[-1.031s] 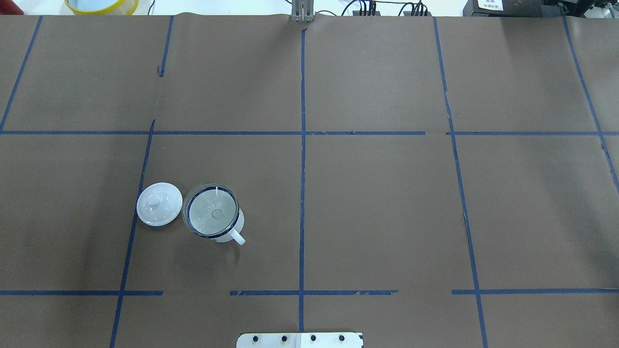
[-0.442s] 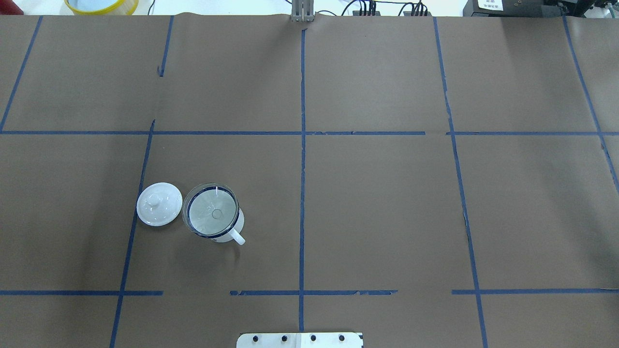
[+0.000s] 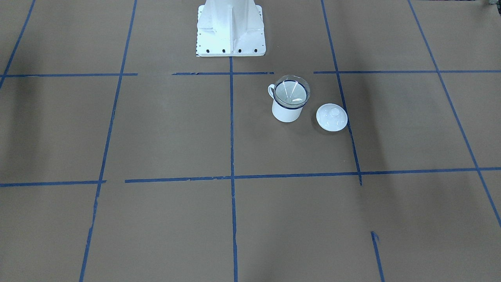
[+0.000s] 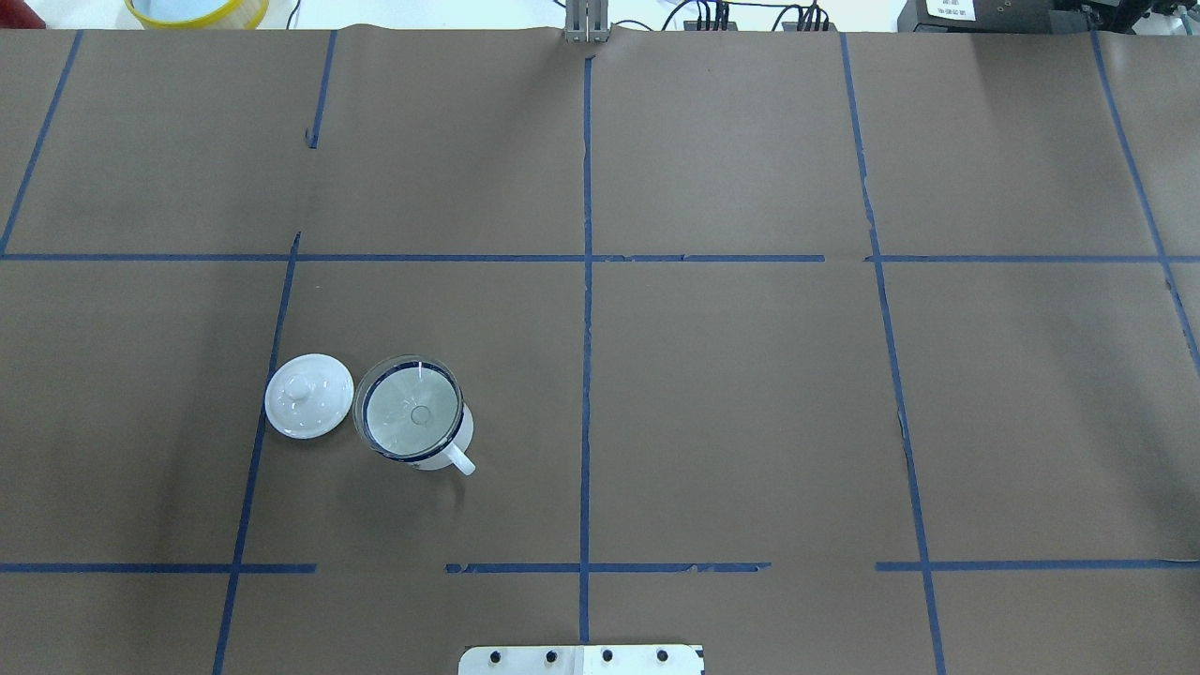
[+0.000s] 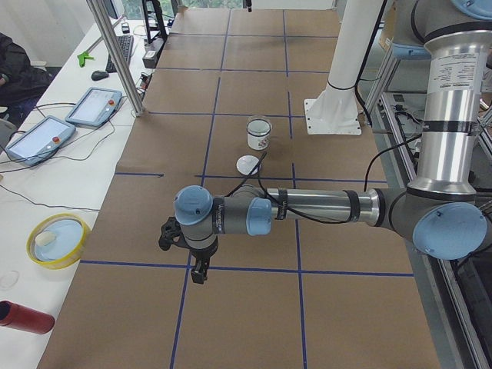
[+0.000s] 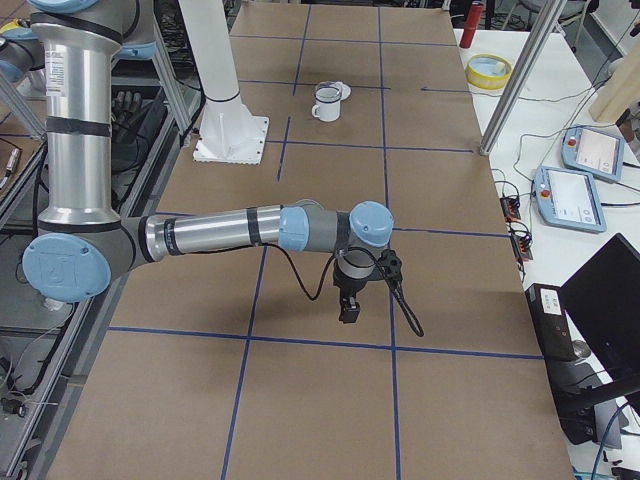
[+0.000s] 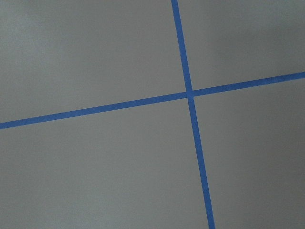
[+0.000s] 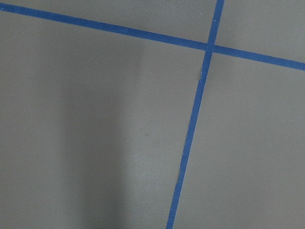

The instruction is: Place funnel on cup

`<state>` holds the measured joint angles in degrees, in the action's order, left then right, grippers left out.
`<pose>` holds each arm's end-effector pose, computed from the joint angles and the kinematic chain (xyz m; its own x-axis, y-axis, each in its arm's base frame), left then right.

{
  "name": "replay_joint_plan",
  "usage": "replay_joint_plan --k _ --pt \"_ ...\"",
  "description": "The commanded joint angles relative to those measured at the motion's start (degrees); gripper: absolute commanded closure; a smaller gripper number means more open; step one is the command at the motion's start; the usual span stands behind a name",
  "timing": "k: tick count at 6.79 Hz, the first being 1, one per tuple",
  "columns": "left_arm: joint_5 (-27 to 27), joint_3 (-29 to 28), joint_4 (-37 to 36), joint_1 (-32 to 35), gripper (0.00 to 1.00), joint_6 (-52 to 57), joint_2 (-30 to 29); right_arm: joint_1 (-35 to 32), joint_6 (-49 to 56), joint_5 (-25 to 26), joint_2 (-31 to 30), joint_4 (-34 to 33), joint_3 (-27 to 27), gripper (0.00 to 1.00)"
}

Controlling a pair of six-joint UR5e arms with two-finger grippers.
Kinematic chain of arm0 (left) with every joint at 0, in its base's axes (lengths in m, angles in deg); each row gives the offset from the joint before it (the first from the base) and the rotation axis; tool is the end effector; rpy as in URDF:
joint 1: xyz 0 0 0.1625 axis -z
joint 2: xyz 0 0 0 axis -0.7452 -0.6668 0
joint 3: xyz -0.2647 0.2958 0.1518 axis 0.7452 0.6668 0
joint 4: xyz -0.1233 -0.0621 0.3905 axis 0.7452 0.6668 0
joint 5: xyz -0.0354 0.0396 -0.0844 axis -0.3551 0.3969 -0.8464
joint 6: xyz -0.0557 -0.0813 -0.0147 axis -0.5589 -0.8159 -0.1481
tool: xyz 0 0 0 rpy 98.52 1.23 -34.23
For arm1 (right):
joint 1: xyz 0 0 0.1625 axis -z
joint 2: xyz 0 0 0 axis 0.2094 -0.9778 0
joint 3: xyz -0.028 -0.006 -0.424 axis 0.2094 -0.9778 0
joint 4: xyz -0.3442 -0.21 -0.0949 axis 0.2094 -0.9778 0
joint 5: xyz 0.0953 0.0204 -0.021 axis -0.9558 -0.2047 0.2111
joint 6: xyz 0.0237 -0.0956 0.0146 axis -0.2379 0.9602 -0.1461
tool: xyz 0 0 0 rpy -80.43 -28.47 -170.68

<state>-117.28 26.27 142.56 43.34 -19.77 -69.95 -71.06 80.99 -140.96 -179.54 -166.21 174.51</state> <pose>-0.0780 -0.4976 0.6516 0.7197 0.1683 -0.6736 -0.1018 0.9853 0.1374 0.0112 -0.4619 0.6049 0.7166 -0.1767 0.6747 0.2142 0.9764 0.0283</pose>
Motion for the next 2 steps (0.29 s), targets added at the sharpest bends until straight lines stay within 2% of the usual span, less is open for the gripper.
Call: replay_joint_plan --k 1,2 --pt "0.00 0.00 0.00 -0.03 0.00 0.06 -0.01 0.00 0.00 0.00 -0.02 0.00 0.02 0.00" --pt "0.00 0.00 0.00 -0.03 0.00 0.06 -0.01 0.00 0.00 0.00 -0.02 0.00 0.02 0.00"
